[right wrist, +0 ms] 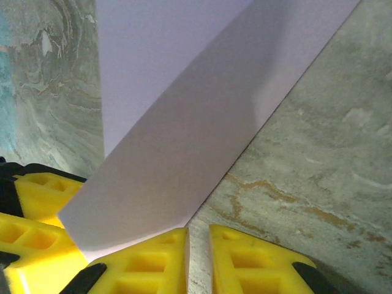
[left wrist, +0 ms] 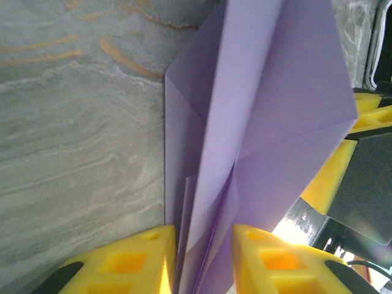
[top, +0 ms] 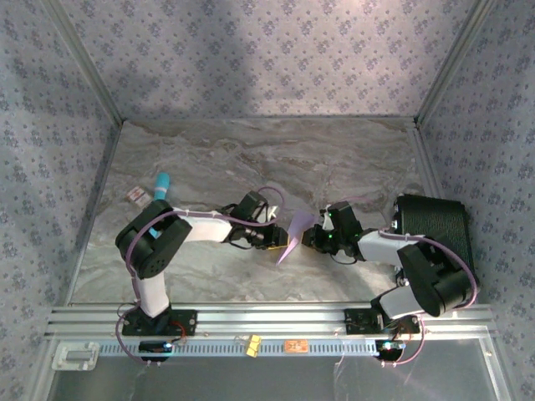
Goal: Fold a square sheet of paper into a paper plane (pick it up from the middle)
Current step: Move the paper plane to the center of the table.
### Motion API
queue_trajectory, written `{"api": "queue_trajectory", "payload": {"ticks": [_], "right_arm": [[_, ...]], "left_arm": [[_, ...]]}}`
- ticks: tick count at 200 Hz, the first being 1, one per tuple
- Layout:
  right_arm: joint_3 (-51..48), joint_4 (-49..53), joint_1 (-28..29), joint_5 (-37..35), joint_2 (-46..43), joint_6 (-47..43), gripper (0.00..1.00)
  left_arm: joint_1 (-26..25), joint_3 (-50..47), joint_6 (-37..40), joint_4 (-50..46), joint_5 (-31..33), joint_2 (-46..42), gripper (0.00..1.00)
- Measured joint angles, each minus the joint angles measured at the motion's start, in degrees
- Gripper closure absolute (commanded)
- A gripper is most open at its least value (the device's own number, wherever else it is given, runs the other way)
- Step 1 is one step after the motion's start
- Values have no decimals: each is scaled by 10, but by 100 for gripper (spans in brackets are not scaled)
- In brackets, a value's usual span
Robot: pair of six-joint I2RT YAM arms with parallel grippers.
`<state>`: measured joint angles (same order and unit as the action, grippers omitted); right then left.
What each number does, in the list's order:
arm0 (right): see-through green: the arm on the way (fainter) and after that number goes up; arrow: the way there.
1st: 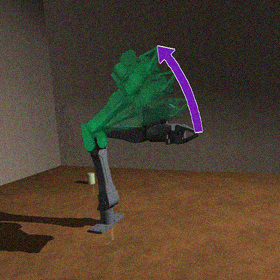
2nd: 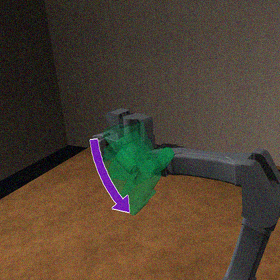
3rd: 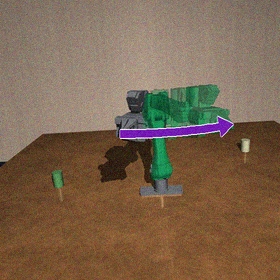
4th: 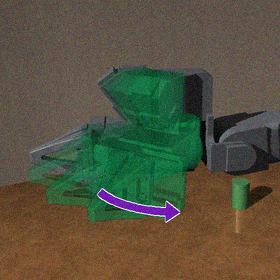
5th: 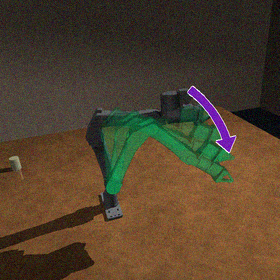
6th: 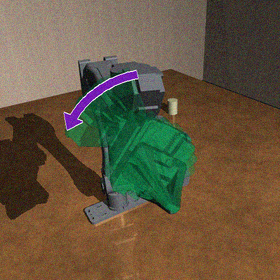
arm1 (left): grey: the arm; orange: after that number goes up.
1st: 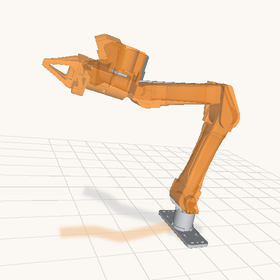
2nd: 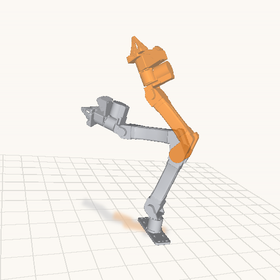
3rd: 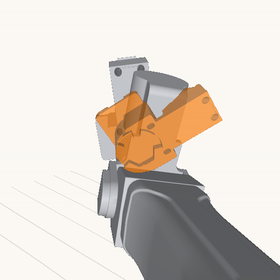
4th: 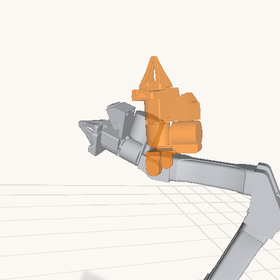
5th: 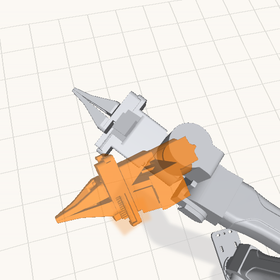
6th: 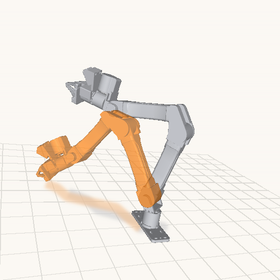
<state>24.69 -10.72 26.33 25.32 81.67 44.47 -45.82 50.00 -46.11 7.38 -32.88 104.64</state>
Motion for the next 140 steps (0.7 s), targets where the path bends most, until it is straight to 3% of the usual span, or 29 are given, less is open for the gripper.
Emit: {"api": "queue_trajectory", "payload": {"ticks": [67, 140], "right_arm": [[0, -8, 1, 6, 1, 3, 83], [0, -16, 2, 7, 5, 8, 83]], "left_arm": [[-1, 2, 5, 2, -10, 7, 73], [-14, 10, 18, -7, -24, 16, 87]]}}
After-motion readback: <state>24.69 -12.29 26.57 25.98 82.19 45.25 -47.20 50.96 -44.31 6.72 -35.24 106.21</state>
